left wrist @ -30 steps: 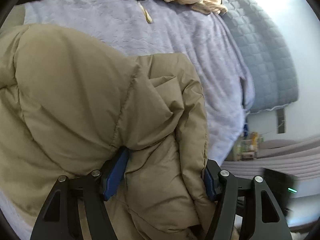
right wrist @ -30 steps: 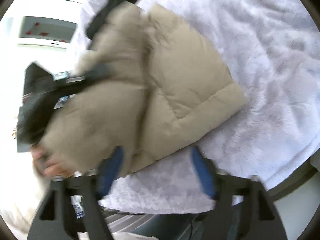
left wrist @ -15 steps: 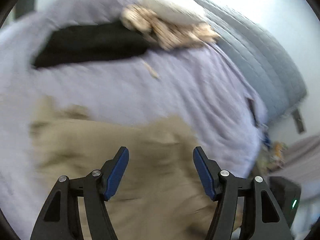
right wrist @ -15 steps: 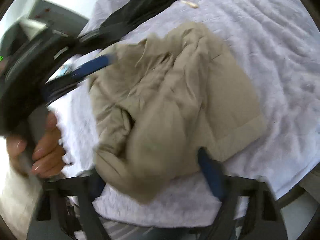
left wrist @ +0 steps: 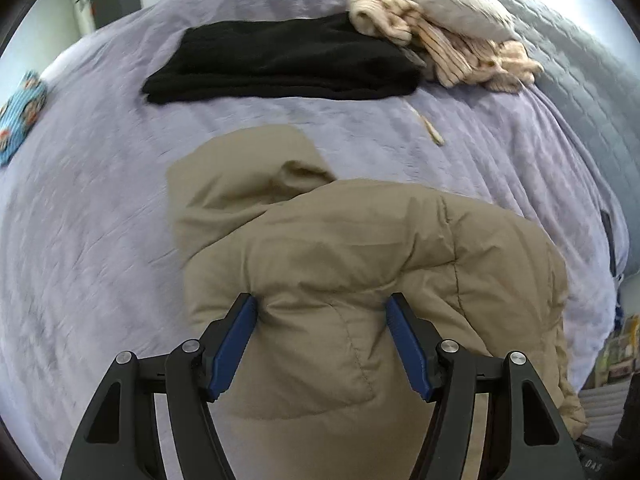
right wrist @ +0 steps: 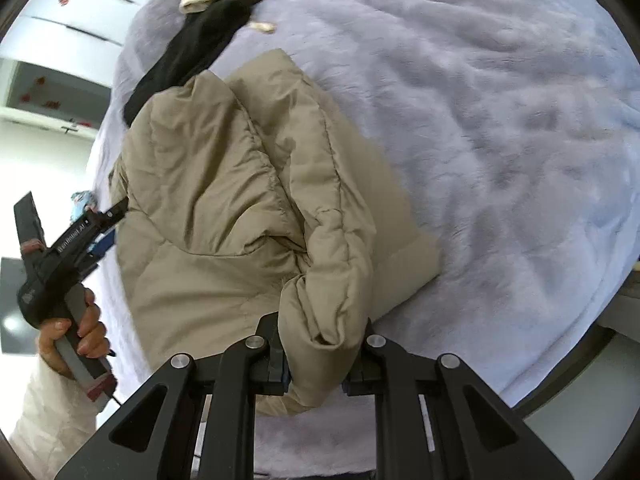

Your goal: Fold large clothes

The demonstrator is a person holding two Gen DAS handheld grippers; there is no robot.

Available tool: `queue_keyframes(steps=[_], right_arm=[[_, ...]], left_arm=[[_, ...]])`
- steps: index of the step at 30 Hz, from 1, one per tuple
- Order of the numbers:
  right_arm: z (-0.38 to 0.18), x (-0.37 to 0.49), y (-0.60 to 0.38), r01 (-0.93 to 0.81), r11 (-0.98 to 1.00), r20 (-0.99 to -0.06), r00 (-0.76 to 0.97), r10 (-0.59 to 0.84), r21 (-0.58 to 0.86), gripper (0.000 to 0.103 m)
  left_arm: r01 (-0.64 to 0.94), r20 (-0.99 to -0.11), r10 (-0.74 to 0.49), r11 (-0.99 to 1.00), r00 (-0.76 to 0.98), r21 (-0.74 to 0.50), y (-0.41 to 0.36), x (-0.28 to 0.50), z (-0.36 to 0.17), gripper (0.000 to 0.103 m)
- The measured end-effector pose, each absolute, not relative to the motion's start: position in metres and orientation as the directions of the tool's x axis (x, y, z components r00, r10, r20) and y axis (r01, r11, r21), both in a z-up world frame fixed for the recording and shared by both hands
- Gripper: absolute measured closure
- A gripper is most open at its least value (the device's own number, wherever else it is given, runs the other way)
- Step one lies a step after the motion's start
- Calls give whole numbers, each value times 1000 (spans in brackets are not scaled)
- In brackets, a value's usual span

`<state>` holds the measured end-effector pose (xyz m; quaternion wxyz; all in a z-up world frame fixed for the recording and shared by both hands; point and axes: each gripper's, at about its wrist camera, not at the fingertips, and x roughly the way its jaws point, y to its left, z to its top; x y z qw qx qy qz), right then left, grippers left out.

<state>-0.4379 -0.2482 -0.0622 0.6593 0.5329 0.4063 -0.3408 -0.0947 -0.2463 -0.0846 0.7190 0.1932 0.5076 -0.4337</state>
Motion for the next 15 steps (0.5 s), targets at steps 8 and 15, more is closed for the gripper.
queue_keyframes(steps=[8,15], right_arm=[[-66,-488,-276,900,89,-904,425,47,427,51],[-12,-476,-324,817,200,-830,556,-27,541,42]], left_arm=[[836,-911,-376,544,170,-69,-287,-122,-98,27],[820,-914,-366,568,177,-69,-287,-120,-103,27]])
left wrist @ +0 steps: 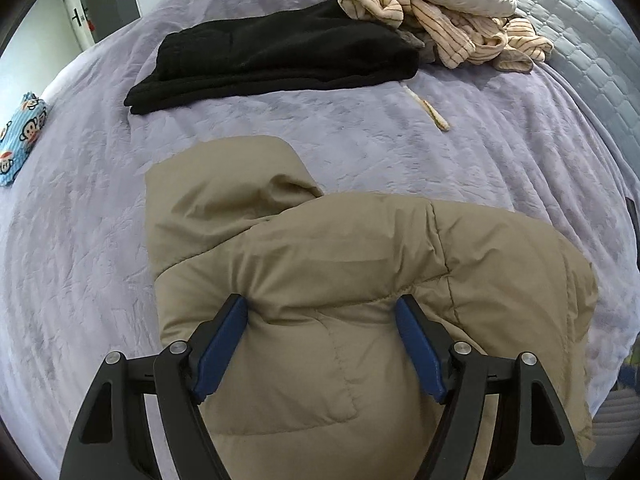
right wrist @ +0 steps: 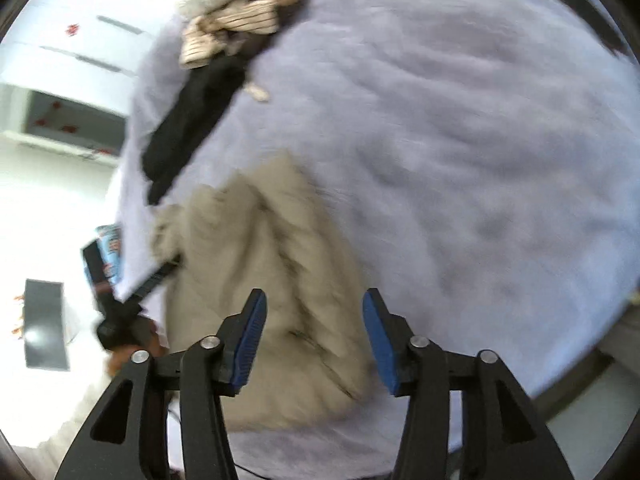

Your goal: Fold large clothes

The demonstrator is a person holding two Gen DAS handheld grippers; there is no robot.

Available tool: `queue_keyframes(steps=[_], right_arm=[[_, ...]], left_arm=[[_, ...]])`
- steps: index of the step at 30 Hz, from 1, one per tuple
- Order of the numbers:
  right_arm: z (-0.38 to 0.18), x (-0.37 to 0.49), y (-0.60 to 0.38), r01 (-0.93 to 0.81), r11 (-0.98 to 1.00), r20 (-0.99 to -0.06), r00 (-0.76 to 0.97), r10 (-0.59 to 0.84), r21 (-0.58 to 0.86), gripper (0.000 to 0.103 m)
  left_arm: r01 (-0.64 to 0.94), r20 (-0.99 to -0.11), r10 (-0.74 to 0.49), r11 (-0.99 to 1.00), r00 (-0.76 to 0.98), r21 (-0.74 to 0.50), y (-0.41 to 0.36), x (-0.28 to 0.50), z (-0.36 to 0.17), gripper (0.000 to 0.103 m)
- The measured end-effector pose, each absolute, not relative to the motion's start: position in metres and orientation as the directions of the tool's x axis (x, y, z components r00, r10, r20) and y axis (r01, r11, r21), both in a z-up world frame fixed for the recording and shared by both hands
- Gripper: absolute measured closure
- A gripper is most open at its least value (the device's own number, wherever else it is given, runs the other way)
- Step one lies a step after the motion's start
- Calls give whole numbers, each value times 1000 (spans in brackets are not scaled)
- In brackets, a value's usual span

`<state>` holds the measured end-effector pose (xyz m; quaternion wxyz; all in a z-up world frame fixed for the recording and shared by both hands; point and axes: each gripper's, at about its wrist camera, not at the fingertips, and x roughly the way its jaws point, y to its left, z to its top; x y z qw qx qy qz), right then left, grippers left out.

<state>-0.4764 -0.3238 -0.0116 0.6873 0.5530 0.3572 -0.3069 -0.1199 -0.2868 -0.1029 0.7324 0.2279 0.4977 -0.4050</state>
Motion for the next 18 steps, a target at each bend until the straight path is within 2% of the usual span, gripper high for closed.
queue_keyframes(steps=[6,8,10,13,18], right_arm=[[-55,-395,-375,749,192,-771,631,82,634,43],[-70,-379,-390,732,126,-743,658,123,670,93],[-81,-370,-399,762,93,-766,629,133,641,98],[-98,-368,-406,810,144,-823,557,114,569,99],[-128,-371,-414,827,147,-839,524,147,542,99]], left_arm=[[807,-913,-366,586,182,-75,-284,-120,-101,27],[802,-913,-362,594,190,-69,-283,-120,-101,27],[798,-913,-359,599,195,-65,-283,-121,-101,27],[802,-913,-353,594,203,-51,-290,-127,-101,27],[816,-915,-326,577,238,6,-299,-137,-105,27]])
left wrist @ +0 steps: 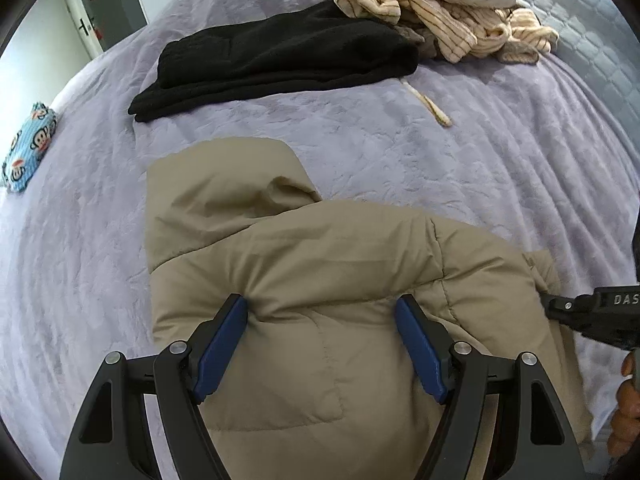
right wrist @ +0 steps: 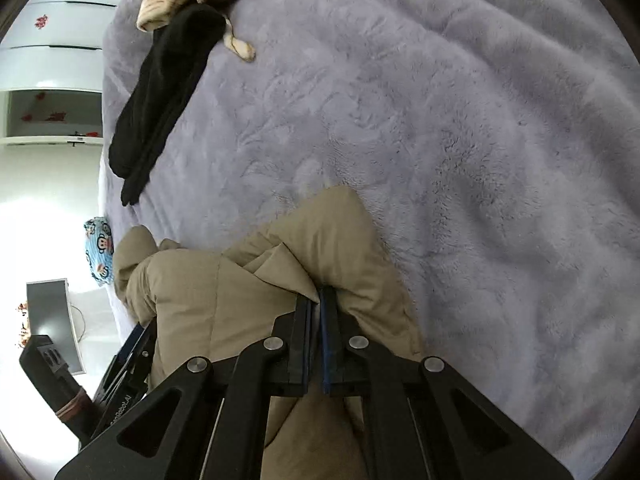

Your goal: Fold large clothes

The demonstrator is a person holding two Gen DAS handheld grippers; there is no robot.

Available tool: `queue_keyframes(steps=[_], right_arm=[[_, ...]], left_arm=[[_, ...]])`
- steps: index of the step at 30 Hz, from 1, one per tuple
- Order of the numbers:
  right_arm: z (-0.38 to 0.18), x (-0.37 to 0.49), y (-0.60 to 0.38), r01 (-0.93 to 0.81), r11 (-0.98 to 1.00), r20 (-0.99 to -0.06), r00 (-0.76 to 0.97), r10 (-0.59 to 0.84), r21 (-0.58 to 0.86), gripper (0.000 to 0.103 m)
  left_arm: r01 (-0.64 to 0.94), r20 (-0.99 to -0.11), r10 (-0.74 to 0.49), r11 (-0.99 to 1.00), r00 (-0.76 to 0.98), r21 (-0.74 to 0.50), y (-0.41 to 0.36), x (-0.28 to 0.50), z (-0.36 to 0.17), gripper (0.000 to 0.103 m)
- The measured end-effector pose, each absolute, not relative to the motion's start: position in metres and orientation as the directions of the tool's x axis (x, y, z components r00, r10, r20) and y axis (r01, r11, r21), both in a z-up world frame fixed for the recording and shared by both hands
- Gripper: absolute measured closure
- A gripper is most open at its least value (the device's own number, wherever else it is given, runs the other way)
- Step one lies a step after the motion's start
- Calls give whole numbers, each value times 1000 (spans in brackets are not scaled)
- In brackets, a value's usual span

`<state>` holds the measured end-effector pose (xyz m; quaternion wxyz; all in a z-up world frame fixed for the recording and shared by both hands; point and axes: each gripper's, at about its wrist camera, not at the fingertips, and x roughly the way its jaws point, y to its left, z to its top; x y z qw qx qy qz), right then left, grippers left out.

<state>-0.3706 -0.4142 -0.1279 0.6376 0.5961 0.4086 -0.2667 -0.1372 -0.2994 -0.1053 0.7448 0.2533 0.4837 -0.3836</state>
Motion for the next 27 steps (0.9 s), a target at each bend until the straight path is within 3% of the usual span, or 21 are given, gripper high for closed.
queue_keyframes(steps=[8,12,19,27], right_arm=[[-67,-369,-387,822,344,-887,453,90,454,97],[-36,-376,-345,748,459,-869,479,127,479,97],[-75,-385,-311,747,473,-884,398,244,467,98],[-76,-381,-316,732,502,-888,382,256,460,98]], left_arm=[[816,-918,-310,577,246,24,-294,-136,-106,25],[815,-918,-299,578,261,44,-295,-138,-106,24],[793,-927,-289,609,238,14,-271,-138,-75,24],[723,-933,-308,686,189,-80,-177,-163,-45,24]])
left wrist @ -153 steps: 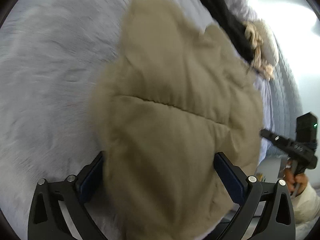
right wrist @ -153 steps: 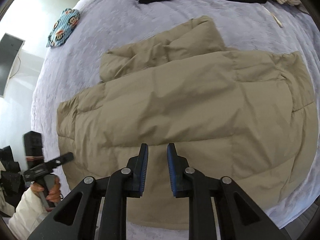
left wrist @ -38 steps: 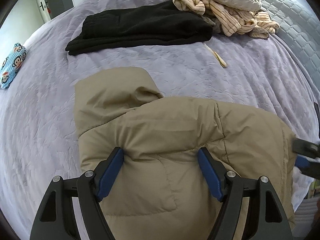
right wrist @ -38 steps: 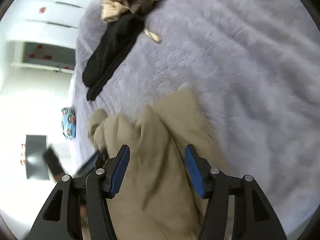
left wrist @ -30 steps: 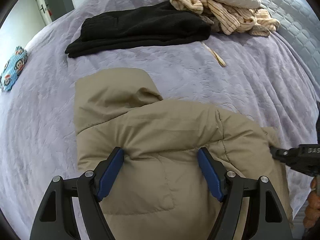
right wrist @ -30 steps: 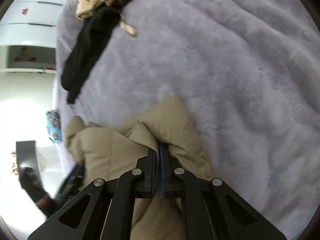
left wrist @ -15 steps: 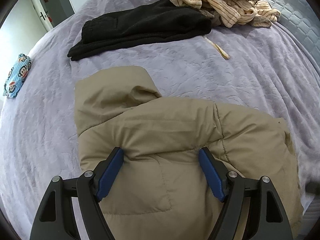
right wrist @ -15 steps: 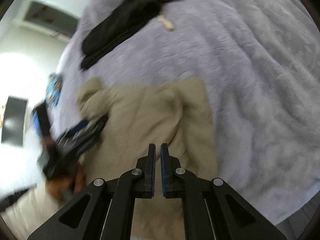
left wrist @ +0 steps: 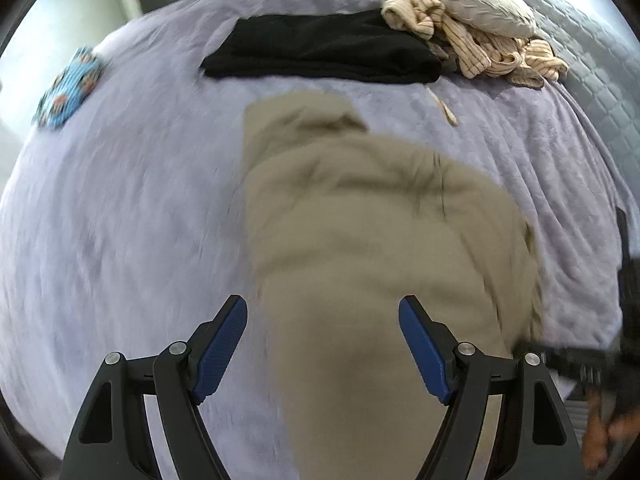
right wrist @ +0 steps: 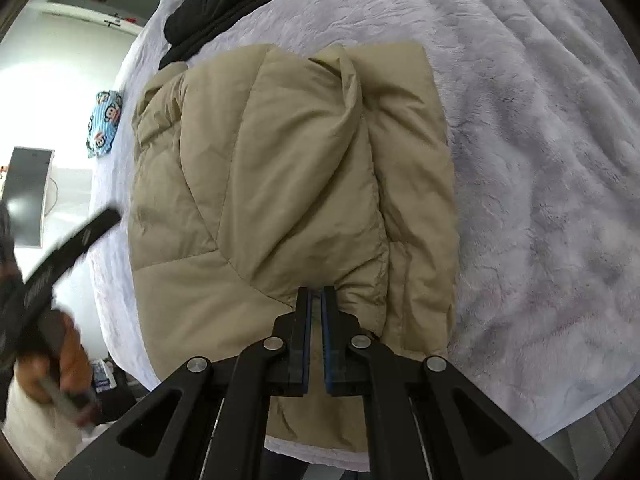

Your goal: Fold large clothes

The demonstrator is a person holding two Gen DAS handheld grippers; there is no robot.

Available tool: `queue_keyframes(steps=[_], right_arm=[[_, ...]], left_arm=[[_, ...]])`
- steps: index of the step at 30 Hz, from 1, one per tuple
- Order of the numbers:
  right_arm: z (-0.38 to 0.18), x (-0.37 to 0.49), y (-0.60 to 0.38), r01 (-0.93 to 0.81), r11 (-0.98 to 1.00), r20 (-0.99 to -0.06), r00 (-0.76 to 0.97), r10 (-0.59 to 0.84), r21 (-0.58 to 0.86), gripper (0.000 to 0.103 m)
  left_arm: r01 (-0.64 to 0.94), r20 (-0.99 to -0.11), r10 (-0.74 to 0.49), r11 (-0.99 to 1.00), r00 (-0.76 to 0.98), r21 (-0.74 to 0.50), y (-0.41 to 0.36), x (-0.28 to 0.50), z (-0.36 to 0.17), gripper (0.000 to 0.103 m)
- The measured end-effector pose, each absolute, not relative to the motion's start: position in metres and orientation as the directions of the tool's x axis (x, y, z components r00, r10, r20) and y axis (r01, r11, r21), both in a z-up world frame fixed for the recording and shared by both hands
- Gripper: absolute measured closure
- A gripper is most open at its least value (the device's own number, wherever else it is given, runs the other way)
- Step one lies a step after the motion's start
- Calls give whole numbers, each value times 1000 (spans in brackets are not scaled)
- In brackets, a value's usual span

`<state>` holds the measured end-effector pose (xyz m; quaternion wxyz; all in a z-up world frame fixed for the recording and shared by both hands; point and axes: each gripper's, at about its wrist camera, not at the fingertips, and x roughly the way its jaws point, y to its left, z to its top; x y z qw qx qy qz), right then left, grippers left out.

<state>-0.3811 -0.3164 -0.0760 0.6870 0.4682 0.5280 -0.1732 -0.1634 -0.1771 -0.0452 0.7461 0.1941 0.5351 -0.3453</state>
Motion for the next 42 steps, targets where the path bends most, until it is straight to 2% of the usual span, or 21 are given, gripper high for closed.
queue_keyframes(steps=[6,15,18,20,22,25,26,27,30,34,37,39,40,42], right_arm=[[-78,-378,-310,731,536,-906,348,239,422,98],[-62,-361,-292,766,545,-940,296,171,340,95],[-49,-361,-286,783,529,-943,304,133,327,83],[-41,-363,-283,793,515,-942,318,108,326,53],[-34,-364,-279,799,507,-940,331,81,325,38],[-29,-365,-276,810,501,-944,326,49,306,37],[-29,-367,-278,813,498,-945,324,43,301,36],[-28,-367,-279,818,494,-947,320,33,294,34],[-25,-373,-288,828,486,-948,317,6,280,24],[-30,-378,-303,832,491,-955,297,0,259,22],[-40,-377,-315,824,490,-951,306,36,284,12],[-49,-375,-323,810,487,-940,331,80,326,11],[-54,-373,-328,799,491,-934,342,105,347,0],[-62,-369,-335,780,506,-927,352,130,367,0]], left_arm=[[682,-964,-240,725,118,-97,-132,-198,-90,24],[683,-956,-289,708,49,-179,-116,-188,-92,24],[699,-954,-299,689,33,-192,-115,-184,-86,24],[715,-951,-308,669,18,-202,-114,-181,-84,24],[721,-952,-308,659,-1,-214,-113,-177,-83,24],[728,-950,-313,652,4,-211,-108,-169,-81,23],[733,-950,-313,649,12,-205,-106,-166,-80,16],[737,-950,-311,647,21,-195,-105,-164,-80,0],[746,-950,-312,641,35,-183,-105,-155,-78,0],[738,-954,-299,650,31,-180,-110,-144,-82,0],[724,-960,-279,669,34,-169,-117,-139,-85,0],[710,-954,-299,675,15,-200,-123,-133,-86,0],[706,-950,-311,674,4,-217,-125,-131,-87,0],[695,-939,-341,667,-37,-269,-132,-122,-94,0]])
